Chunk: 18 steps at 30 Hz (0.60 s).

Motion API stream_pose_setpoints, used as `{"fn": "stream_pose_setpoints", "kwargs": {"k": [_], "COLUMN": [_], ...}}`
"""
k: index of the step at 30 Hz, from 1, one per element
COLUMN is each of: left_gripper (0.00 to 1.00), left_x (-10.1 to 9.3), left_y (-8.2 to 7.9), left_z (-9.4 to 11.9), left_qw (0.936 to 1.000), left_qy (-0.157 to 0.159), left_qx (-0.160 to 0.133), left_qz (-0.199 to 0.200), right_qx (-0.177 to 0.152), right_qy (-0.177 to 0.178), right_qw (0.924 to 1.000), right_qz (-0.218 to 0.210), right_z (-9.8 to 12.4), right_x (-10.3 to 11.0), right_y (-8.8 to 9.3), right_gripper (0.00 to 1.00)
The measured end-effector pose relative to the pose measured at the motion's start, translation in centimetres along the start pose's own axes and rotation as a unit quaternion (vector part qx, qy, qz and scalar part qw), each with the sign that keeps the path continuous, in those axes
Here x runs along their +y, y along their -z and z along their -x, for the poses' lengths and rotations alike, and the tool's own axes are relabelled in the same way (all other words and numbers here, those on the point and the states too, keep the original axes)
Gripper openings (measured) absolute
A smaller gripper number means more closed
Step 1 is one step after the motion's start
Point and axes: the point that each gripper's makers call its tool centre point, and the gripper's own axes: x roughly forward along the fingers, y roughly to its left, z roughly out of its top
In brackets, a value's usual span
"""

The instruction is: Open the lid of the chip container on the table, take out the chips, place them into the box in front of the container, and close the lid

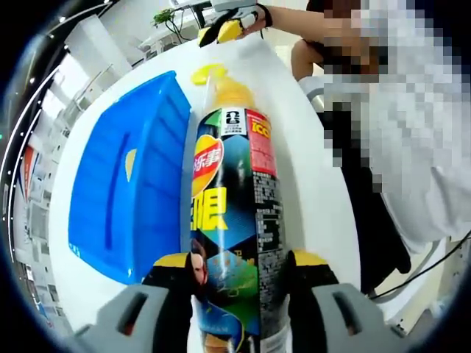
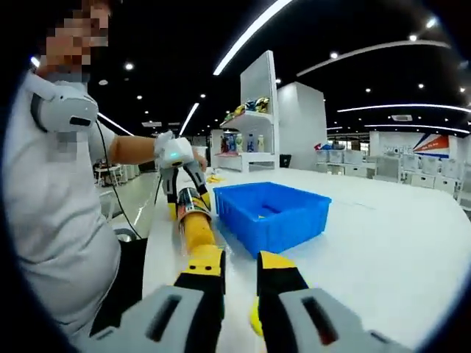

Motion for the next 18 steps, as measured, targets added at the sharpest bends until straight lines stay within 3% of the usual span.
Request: {"fn": "stream_pose_setpoints", "kwargs": {"k": [7, 18], "left_gripper": [0.52, 0.52], "left_x": [0.0, 0.0], "left_y": [0.0, 0.0], "left_z": [0.0, 0.1], "left_qw": [1.0000, 1.0000], "left_qy": [-0.001, -0.001], "left_qx": [-0.002, -0.007], "left_qz": [0.000, 0.001], "right_qx": [0.000, 0.005], "right_qy": [-0.030, -0.056], "right_qw": [0.9995, 0.9984], "right_qz": [-0.011, 0.008], "right_z": [0.3, -0.6], "right_x": [1.5, 2.7], "right_y": [1.4, 2.4], "right_gripper": [0.14, 0.08]}}
